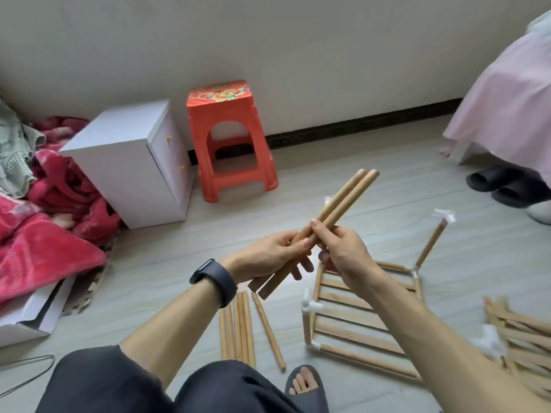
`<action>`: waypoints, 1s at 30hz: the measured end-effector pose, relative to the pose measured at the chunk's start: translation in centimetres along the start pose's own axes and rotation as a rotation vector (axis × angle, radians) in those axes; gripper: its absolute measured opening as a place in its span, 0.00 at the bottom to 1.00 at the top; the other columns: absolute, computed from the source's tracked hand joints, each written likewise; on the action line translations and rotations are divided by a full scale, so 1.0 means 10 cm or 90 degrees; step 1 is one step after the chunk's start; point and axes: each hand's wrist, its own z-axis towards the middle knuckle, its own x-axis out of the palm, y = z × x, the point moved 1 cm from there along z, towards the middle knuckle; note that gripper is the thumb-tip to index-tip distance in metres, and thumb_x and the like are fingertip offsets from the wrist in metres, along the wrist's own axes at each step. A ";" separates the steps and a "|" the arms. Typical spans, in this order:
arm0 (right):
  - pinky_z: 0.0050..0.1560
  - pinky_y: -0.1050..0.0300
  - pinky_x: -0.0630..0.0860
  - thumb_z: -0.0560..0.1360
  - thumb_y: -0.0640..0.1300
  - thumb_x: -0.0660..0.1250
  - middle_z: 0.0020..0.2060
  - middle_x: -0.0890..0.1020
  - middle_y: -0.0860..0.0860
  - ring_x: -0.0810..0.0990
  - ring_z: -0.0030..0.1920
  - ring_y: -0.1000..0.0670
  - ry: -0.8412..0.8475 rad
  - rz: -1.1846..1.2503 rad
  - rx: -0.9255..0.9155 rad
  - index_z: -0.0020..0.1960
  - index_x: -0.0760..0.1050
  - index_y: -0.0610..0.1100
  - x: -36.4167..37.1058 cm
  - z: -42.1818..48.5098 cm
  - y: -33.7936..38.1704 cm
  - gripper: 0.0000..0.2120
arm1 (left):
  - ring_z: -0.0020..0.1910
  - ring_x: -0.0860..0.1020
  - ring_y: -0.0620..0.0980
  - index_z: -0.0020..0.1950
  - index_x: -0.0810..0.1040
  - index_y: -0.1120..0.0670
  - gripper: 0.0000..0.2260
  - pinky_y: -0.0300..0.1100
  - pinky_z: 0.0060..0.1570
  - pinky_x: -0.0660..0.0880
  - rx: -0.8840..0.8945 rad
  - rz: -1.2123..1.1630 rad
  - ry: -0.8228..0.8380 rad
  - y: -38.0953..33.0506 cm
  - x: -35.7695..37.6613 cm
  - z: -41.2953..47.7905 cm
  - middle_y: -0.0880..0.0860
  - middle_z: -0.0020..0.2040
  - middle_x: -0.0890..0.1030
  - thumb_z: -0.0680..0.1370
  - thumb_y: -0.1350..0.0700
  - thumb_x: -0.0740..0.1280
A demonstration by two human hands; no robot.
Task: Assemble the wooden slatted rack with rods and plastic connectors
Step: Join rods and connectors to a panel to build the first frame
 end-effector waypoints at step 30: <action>0.30 0.57 0.74 0.84 0.55 0.57 0.33 0.80 0.49 0.76 0.25 0.55 -0.541 0.100 0.073 0.46 0.72 0.43 -0.61 -0.95 -1.51 0.17 | 0.46 0.86 0.52 0.49 0.70 0.57 0.10 0.54 0.53 0.83 -0.252 0.102 -0.120 0.89 0.53 0.29 0.59 0.47 0.85 0.79 0.58 0.71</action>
